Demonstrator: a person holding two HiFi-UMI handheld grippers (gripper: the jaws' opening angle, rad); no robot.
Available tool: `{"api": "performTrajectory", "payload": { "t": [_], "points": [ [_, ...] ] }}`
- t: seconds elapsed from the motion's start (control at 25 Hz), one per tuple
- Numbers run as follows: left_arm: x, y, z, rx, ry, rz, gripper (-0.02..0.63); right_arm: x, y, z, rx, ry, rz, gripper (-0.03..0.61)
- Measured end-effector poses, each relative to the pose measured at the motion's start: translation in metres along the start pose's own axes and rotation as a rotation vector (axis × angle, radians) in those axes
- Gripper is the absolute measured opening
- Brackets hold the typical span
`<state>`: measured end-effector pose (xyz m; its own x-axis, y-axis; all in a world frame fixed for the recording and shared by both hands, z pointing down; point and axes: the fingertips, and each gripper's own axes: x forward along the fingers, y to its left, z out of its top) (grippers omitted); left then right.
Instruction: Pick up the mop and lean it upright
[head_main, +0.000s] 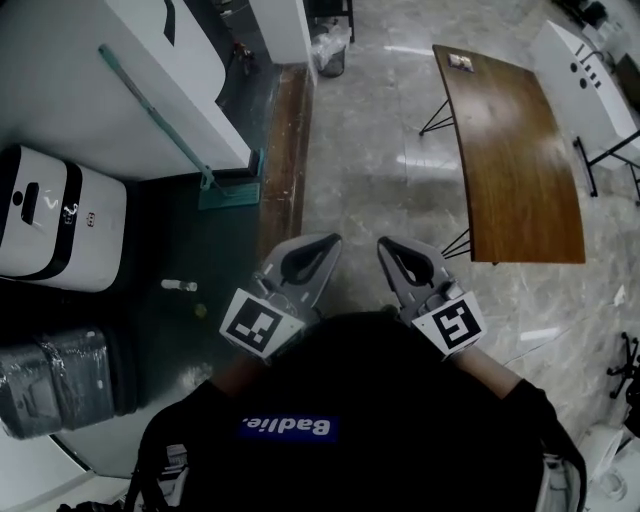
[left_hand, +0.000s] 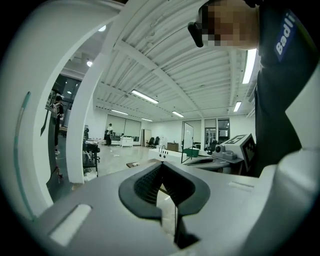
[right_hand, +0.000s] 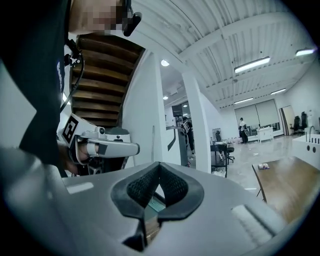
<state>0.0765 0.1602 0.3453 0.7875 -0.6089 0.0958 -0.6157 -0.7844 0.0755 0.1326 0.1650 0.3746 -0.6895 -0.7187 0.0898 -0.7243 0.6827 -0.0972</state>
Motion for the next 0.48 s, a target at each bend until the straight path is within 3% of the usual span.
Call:
{"api": "performTrajectory", "payload": {
  "t": [0.24,0.48],
  "points": [
    [0.027,-0.042,-0.019,0.016,0.032,-0.114,0.020,-0.014,-0.014,-0.003,0.015,-0.006,-0.036,0.002],
    [0.038,-0.050,-0.017,0.025,0.021,-0.141,0.020,-0.019,-0.012,0.001,-0.016,-0.006,-0.013,0.002]
  ]
}}
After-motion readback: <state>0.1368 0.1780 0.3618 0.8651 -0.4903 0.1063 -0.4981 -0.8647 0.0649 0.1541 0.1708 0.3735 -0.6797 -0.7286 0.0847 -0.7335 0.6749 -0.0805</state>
